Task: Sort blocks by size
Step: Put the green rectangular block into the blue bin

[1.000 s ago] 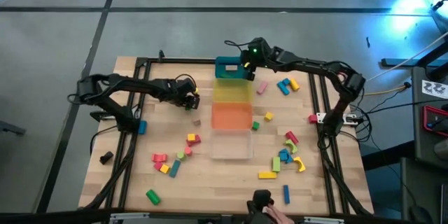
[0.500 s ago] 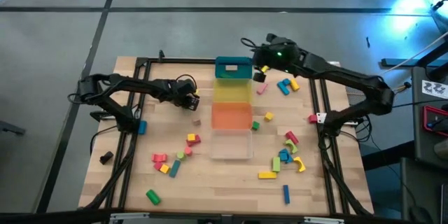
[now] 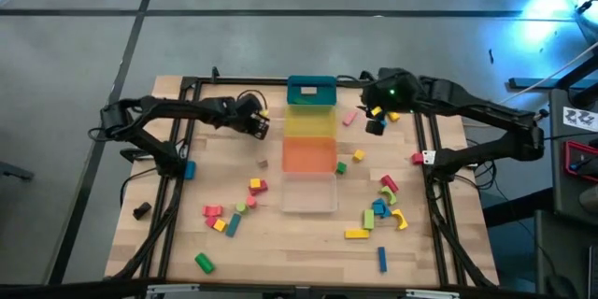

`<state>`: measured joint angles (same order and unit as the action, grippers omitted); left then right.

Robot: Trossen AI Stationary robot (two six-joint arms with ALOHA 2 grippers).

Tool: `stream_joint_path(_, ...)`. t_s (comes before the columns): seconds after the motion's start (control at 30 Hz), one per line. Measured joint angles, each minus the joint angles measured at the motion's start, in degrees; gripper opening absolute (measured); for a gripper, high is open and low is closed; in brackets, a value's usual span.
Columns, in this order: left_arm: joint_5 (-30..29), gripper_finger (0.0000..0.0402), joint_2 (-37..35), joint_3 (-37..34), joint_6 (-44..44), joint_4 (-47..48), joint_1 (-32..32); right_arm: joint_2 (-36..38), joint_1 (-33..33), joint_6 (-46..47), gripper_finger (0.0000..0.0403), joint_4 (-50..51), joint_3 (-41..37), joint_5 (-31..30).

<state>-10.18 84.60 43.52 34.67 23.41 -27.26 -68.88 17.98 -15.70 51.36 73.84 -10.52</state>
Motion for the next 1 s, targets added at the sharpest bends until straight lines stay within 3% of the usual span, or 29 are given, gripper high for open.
stream_joint_path(0.17, 1.0, 0.0092, -0.04, 4.64, -3.64, -0.62, -2.43, -0.49, 0.0, 1.53, 0.015, 6.58, -1.4, 0.04)
stream_joint_path(0.33, 0.99, 0.0098, -0.18, 9.29, -6.39, -2.07, -4.21, -0.63, 0.01, 1.55, 0.015, 5.54, -5.23, 0.06)
stream_joint_path(0.63, 2.52, 0.0099, 2.61, 10.08, -9.47, -28.3, -4.18, -0.63, 0.02, 8.42, 0.015, 5.26, -12.33, 5.44)
stream_joint_path(1.0, 2.67, 0.0106, 17.59, 10.04, -11.22, -52.22, -4.2, -0.63, 0.02, 11.27, 0.015, 5.26, -15.34, 10.14)
